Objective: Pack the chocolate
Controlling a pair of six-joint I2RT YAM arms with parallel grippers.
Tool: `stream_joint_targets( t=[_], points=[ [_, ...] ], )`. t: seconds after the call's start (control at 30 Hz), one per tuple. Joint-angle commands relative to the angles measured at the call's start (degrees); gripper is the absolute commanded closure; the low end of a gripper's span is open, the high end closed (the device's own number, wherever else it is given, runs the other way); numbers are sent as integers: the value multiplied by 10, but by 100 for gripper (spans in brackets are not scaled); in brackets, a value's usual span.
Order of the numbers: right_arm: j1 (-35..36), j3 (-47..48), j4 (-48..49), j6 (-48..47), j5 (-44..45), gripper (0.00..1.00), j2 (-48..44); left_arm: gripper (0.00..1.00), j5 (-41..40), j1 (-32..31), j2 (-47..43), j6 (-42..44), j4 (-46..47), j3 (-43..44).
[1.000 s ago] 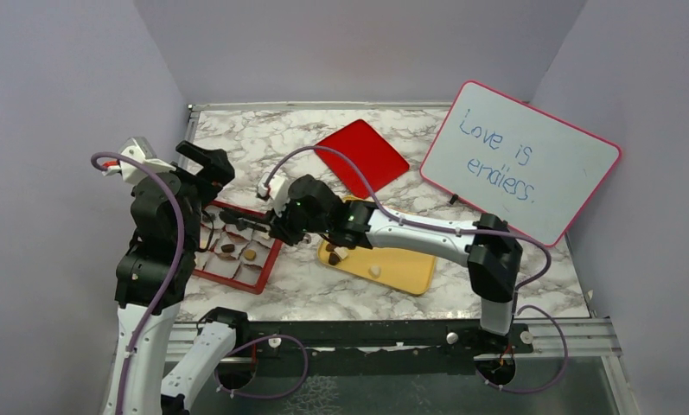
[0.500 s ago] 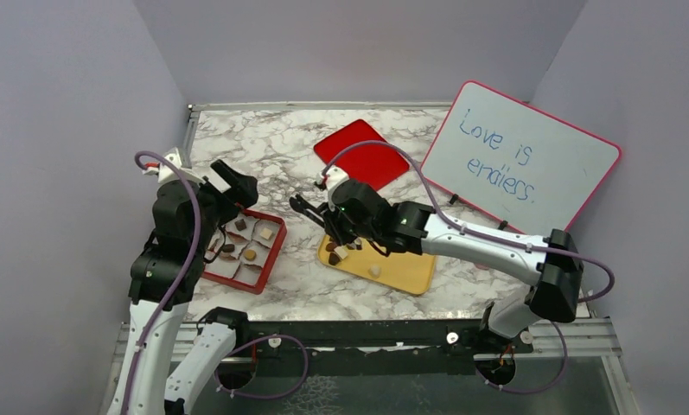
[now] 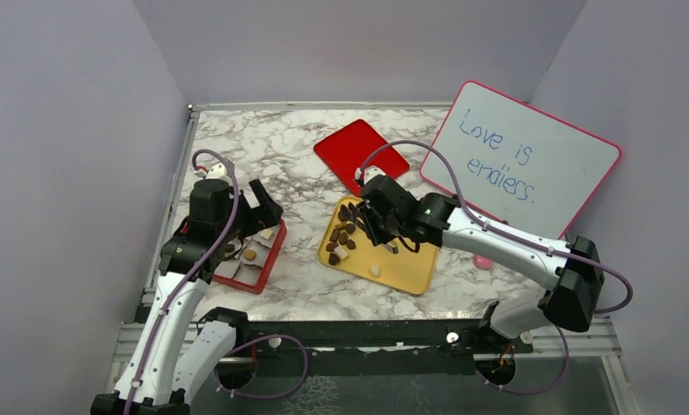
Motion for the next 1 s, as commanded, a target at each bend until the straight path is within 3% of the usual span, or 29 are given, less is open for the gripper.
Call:
stream_joint_targets(
  t=[0.0, 0.4, 0.97],
  points=[
    [-12, -10, -33, 4, -24, 65, -10, 1, 38, -2, -6, 40, 36, -11],
    [-22, 11, -5, 46, 41, 63, 38, 1, 108, -1, -32, 62, 83, -62],
    [-36, 53, 46, 76, 59, 63, 133, 1, 149, -2, -67, 90, 133, -99]
  ],
)
